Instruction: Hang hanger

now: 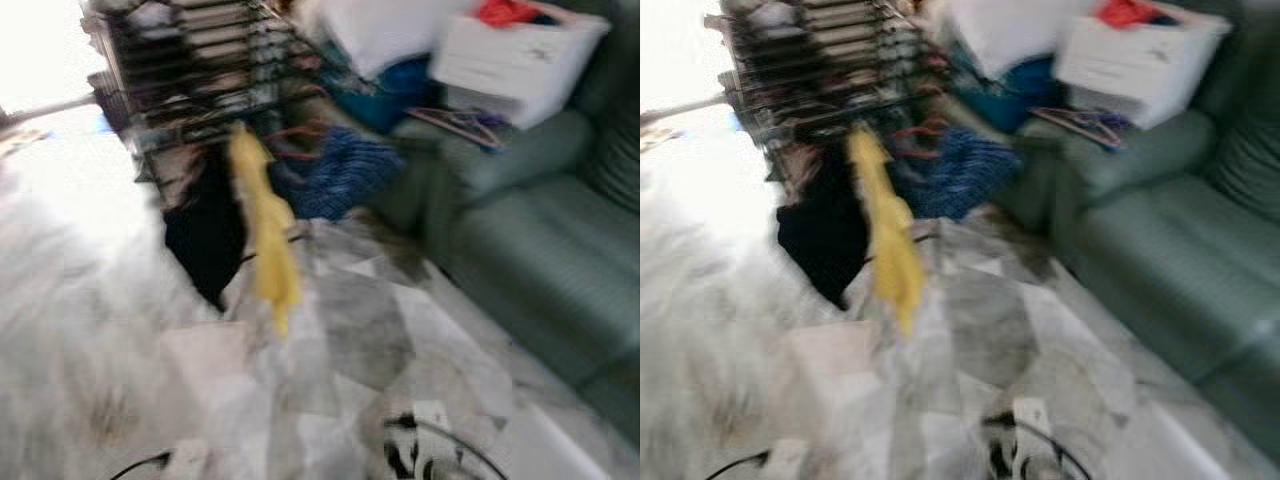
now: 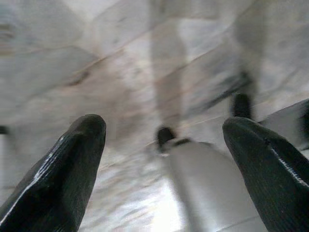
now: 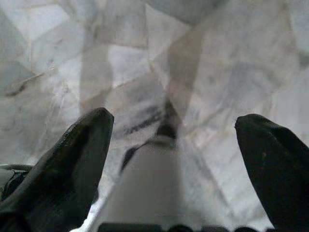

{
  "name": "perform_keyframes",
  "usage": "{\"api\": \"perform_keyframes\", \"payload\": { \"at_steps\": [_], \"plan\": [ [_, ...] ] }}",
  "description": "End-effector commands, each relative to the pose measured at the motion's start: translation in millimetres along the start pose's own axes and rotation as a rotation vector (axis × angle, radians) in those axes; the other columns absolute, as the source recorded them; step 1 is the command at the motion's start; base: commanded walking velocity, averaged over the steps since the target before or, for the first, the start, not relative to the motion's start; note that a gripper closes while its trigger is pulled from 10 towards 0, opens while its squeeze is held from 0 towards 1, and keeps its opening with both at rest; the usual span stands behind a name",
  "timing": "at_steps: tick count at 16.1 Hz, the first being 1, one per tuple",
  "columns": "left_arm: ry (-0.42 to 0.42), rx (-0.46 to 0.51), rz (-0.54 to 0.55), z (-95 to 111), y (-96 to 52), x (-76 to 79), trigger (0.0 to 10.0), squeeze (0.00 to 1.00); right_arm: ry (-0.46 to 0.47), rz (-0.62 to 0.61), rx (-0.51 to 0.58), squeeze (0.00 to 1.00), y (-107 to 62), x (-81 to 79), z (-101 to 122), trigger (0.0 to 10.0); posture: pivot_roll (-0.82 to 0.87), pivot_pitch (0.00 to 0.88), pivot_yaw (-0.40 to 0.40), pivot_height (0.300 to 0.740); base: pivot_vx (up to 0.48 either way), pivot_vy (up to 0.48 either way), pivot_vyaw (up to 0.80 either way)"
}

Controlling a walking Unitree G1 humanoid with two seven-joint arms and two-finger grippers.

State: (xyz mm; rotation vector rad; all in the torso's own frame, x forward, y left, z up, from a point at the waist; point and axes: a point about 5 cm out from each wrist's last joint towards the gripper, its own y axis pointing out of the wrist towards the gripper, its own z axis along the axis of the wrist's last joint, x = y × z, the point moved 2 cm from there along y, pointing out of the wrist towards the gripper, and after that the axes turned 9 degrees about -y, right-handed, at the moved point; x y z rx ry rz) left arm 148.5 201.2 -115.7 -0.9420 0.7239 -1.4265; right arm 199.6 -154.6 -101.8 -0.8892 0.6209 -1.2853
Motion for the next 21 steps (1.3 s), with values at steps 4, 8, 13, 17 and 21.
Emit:
{"api": "perform_keyframes", "payload": {
  "at_steps": [4,8,13,17,21],
  "plan": [
    [0.013,0.025,-0.038,14,3.8,9.2,10.0,0.00,-0.003,-0.016,0.004,0.00,-0.1,7.3,2,10.0,-0.12,0.000,0.069,0.740,0.121,0.000,-0.69],
    [0.032,0.031,-0.063,28,12.4,40.2,10.0,0.00,-0.002,-0.017,0.001,0.00,-0.2,7.2,1,10.0,-0.12,0.000,0.070,0.740,0.000,0.000,-0.69],
    [0.048,0.030,-0.108,31,18.4,88.2,10.0,0.00,-0.003,-0.016,-0.001,0.00,-0.3,7.2,1,10.0,-0.13,0.000,0.071,0.740,0.000,0.000,-0.72],
    [0.049,0.021,-0.109,27,18.0,88.4,10.0,0.00,-0.005,-0.017,-0.002,0.00,-0.4,7.3,0,10.0,-0.13,0.000,0.070,0.740,0.000,0.000,-0.80],
    [0.057,0.010,-0.089,22,16.6,74.1,10.0,0.00,-0.006,-0.017,0.002,0.00,-0.3,7.3,1,10.0,-0.13,0.000,0.075,0.740,0.194,0.000,-0.33]
  ]
}}
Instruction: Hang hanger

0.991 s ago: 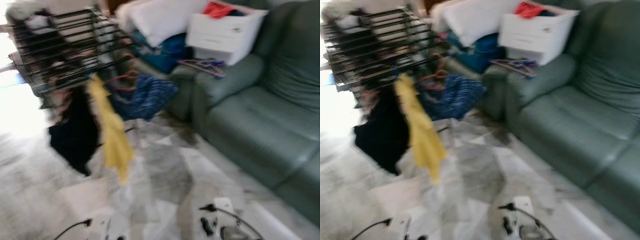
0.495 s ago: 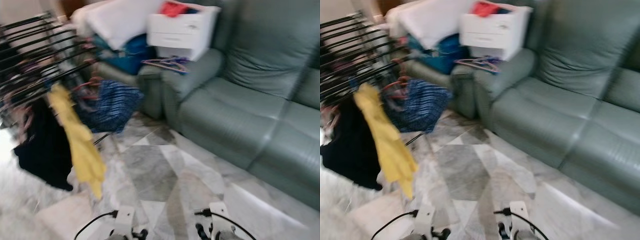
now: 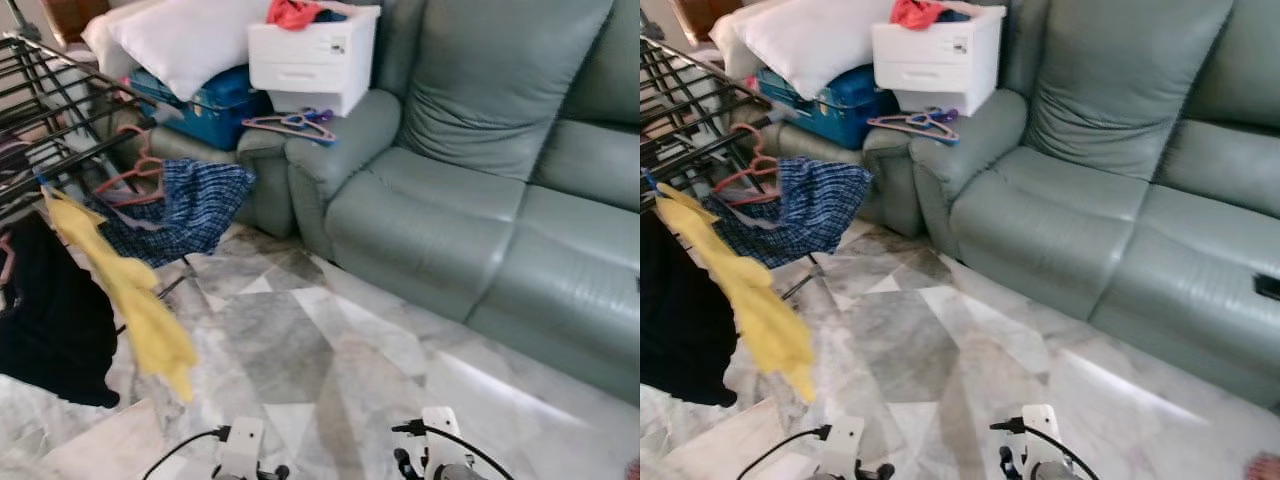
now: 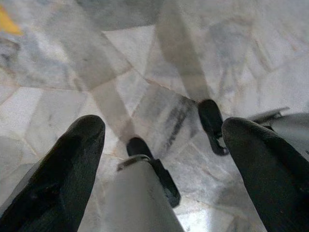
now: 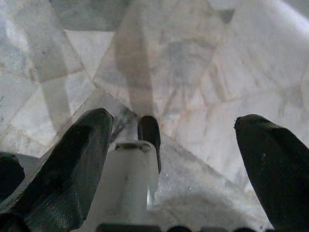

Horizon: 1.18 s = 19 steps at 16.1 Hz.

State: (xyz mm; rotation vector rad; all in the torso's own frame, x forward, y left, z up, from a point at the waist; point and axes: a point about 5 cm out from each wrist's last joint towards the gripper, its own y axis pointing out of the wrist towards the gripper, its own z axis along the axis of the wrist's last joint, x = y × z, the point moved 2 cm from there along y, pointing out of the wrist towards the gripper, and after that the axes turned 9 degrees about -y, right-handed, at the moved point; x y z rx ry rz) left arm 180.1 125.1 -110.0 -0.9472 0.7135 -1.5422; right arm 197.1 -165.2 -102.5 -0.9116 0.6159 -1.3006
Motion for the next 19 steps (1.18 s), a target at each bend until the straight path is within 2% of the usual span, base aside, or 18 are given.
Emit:
{"api": "perform_keyframes", "payload": {
  "at_steps": [1,2,4,8,19],
  "plan": [
    [0.012,0.000,-0.002,1,0.9,4.5,10.0,0.00,-0.001,0.006,0.014,0.00,0.8,-2.7,6,10.0,-0.13,0.000,0.076,0.740,0.270,0.000,0.00],
    [0.016,0.001,-0.009,2,1.9,10.3,10.0,0.00,-0.001,0.007,0.014,0.00,0.8,-3.0,6,10.0,-0.13,0.000,0.079,0.740,0.289,0.000,0.00],
    [0.024,-0.005,-0.011,-1,1.2,7.6,10.0,0.00,0.002,0.009,0.010,0.00,0.7,-3.8,5,10.0,-0.13,0.000,0.079,0.740,0.274,0.000,0.00],
    [0.028,-0.011,-0.016,-3,1.1,9.0,10.0,0.00,0.002,0.010,0.006,0.00,0.5,-4.5,3,10.0,-0.13,0.000,0.081,0.740,0.255,0.000,-0.80],
    [0.053,-0.015,-0.029,-2,2.2,16.2,10.0,0.00,0.017,0.003,-0.002,0.00,0.0,-4.9,-1,10.0,-0.14,0.000,0.100,0.740,0.000,0.000,-0.80]
  ]
}}
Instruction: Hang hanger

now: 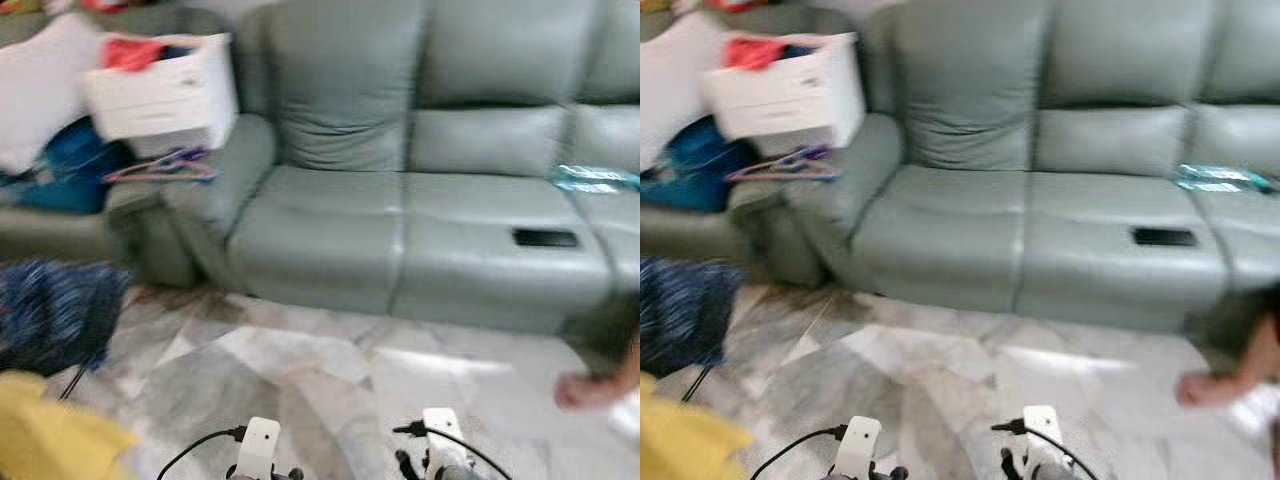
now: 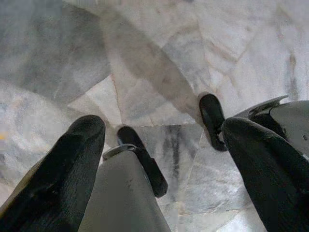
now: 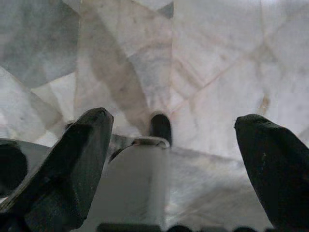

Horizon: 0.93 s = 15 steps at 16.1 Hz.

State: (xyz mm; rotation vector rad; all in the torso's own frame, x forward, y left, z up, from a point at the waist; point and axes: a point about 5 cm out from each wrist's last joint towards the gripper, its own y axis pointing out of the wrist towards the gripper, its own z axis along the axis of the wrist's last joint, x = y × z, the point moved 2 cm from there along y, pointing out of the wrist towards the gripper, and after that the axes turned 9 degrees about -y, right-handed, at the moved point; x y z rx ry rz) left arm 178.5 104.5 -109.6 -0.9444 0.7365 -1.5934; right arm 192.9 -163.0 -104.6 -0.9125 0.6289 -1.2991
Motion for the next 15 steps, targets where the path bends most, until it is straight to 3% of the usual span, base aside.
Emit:
{"api": "perform_keyframes", "payload": {
  "at_steps": [1,3,11,15],
  "plan": [
    [0.017,-0.005,0.006,0.0,-0.5,-3.8,10.0,0.00,0.011,-0.001,0.006,0.00,0.4,-1.8,2.7,10.0,-0.14,0.000,0.100,0.740,0.000,0.000,-0.80],
    [0.019,-0.005,0.004,0.4,-0.3,-2.9,10.0,0.00,0.013,-0.002,0.006,0.00,0.4,-1.6,2.6,10.0,-0.14,0.000,0.103,0.740,0.000,0.000,-0.61],
    [0.010,0.011,-0.011,4.3,0.2,-0.2,10.0,0.00,0.016,0.000,0.003,0.00,0.6,-3.6,2.8,10.0,-0.14,0.000,0.108,0.740,0.000,0.000,0.00],
    [0.012,0.008,-0.012,4.1,0.0,-1.5,10.0,0.00,0.017,0.002,0.005,0.00,0.6,-4.7,3.3,10.0,-0.14,0.000,0.109,0.740,0.000,0.000,-0.55]
  ]
}}
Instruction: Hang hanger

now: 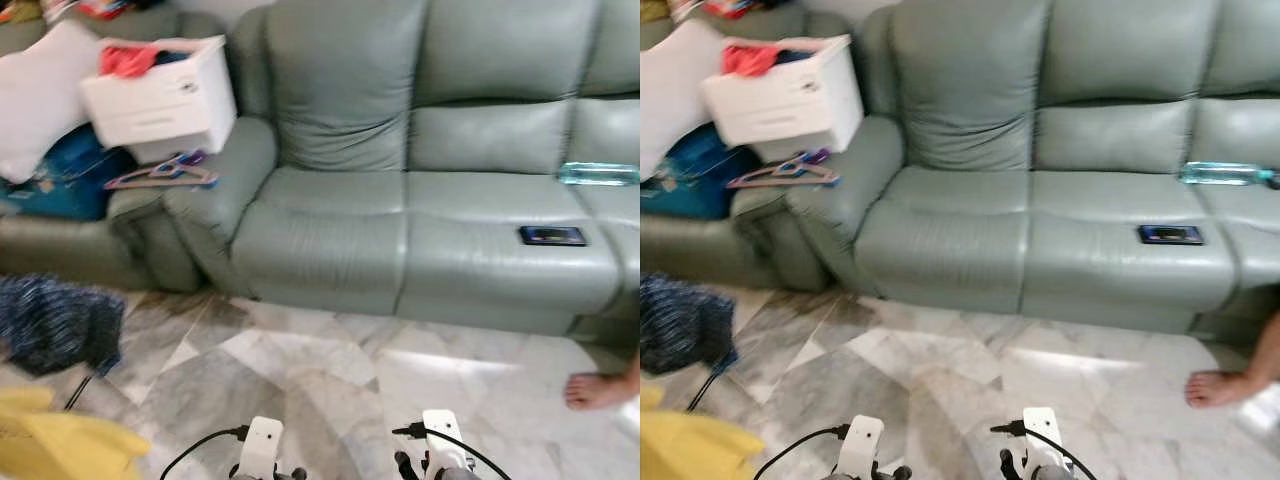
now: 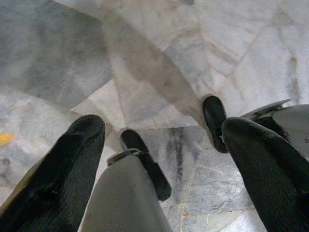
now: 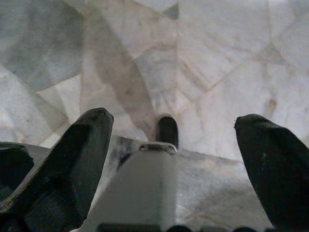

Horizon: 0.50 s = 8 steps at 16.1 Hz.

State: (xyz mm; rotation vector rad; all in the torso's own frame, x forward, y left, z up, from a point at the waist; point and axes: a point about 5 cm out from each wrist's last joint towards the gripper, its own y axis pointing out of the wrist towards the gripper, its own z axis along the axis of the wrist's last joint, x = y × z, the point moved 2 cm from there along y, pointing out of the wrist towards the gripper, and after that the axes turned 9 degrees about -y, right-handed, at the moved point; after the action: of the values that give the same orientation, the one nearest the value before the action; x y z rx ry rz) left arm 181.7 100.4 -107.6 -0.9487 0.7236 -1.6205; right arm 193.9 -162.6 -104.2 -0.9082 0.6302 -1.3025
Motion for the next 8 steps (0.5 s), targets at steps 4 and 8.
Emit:
{"api": "perform_keyframes", "payload": {
  "at_steps": [4,8],
  "plan": [
    [0.013,-0.001,0.014,0.4,-1.0,-6.5,10.0,0.00,0.013,0.003,0.003,0.00,0.5,-4.8,2.1,10.0,-0.13,0.000,0.111,0.740,0.121,0.000,-0.54],
    [0.014,0.000,0.017,0.8,-1.2,-7.9,10.0,0.00,0.017,0.003,0.003,0.00,0.5,-5.3,2.1,10.0,-0.13,0.000,0.115,0.740,0.261,0.000,-0.53]
  ]
}}
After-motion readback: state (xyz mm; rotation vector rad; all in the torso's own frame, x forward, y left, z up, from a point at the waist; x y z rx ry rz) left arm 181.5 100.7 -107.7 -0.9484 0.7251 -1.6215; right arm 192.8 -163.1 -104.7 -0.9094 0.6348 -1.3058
